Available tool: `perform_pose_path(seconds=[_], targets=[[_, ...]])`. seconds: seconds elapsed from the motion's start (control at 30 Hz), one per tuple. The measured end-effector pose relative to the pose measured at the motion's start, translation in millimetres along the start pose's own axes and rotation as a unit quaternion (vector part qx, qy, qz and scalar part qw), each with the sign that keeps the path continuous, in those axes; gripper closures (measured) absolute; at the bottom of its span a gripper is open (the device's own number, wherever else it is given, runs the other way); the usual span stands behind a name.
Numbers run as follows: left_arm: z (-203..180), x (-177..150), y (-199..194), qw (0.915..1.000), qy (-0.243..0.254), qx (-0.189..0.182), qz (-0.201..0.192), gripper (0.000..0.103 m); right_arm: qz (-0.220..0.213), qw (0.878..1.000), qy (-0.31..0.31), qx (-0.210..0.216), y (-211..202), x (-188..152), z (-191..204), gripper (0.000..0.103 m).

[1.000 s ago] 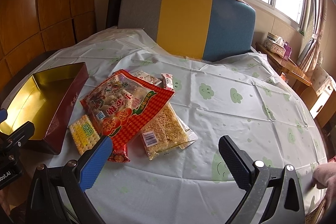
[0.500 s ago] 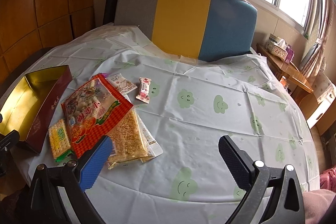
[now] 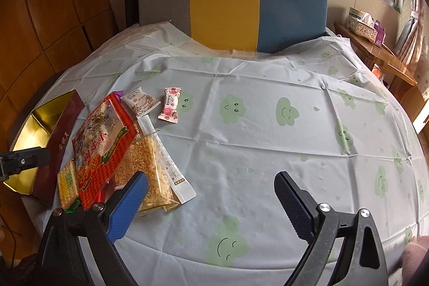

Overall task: Organize snacks
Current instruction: 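Reach the left tool to the red peanut bag and grasp it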

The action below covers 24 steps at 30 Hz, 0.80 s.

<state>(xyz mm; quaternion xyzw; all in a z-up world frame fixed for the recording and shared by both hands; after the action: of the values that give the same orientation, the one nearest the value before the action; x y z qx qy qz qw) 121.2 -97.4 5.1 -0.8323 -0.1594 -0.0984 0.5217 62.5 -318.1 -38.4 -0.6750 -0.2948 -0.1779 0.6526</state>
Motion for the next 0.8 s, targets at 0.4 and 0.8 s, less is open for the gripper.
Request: perform_pose_path(seconds=[0.4, 0.8], targets=[[-75, -35, 44, 0.9614, 0.247, 0.119, -0.016, 0.024, 0.027, 0.993, 0.107, -0.037, -1, -10, -50, 0.006], [-49, -44, 55, 0.9585, 0.253, 0.125, -0.042, 0.103, 0.01, 0.996, 0.084, -0.02, -6, -4, -39, 0.006]])
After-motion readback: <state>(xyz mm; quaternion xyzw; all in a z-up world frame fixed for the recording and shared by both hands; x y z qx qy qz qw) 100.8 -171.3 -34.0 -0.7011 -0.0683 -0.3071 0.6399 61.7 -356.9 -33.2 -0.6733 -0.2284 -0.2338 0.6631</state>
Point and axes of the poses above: each gripper's, at about its wrist camera, not at the fingertips, and y roughly the way its jaws point, z to its left, x to its top, the point moved 1 cm from there along y, roughly the way its jaws point, and after that the axes turned 15 degrees about -y, right-handed, at the moved point
